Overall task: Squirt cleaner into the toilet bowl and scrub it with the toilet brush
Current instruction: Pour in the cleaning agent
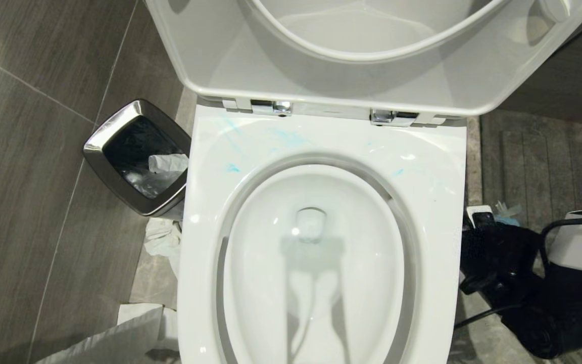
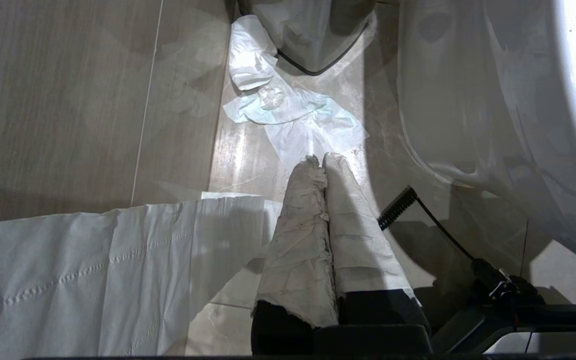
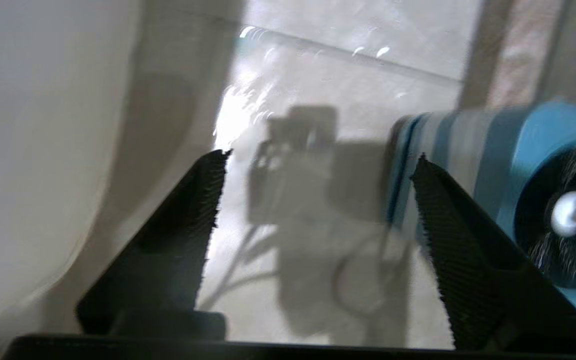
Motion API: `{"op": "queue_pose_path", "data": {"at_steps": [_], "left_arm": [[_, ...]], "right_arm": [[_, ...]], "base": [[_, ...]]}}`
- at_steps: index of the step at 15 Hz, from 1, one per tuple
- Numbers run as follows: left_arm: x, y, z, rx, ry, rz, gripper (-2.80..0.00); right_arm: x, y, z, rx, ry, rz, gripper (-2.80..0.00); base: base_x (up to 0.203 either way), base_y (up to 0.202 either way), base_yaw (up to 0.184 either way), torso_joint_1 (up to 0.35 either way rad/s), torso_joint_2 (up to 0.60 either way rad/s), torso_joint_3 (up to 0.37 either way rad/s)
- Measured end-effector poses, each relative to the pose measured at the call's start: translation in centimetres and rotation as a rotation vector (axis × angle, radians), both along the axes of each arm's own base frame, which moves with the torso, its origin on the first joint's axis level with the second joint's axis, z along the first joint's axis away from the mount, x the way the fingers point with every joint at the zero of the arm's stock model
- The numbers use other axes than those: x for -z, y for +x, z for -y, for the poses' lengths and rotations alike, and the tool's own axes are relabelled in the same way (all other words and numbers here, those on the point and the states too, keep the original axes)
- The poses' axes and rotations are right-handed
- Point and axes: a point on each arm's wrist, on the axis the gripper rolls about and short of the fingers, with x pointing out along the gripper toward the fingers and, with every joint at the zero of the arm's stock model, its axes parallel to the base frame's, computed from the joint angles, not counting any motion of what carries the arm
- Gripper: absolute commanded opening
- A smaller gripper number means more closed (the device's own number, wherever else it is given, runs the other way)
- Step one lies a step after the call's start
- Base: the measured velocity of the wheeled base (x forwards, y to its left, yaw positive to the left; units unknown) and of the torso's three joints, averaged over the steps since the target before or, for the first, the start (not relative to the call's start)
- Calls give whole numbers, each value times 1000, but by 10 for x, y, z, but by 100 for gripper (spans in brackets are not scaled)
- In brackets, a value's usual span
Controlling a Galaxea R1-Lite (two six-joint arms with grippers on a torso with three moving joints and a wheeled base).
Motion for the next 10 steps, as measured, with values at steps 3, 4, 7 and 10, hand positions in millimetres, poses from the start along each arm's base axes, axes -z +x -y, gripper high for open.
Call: {"op": "queue_pose_path", "data": {"at_steps": [3,4,7,10], "left_arm": [[0,0,0,0,1,0,-280],[0,0,0,0,0,0,-280],[0,0,0,0,-1,0,-280],[0,0,0,0,-1,0,-280]], "right_arm": [[-2,35,-4,49,8,94,0],[0,45,-6,61,9,113,0],[5,72,-12,69,20,173,0],[4,100,-18,70,38,258,0]], "base": [[0,0,0,0,0,0],[0,0,0,0,0,0],[0,0,0,0,0,0],[0,0,0,0,0,0]]}}
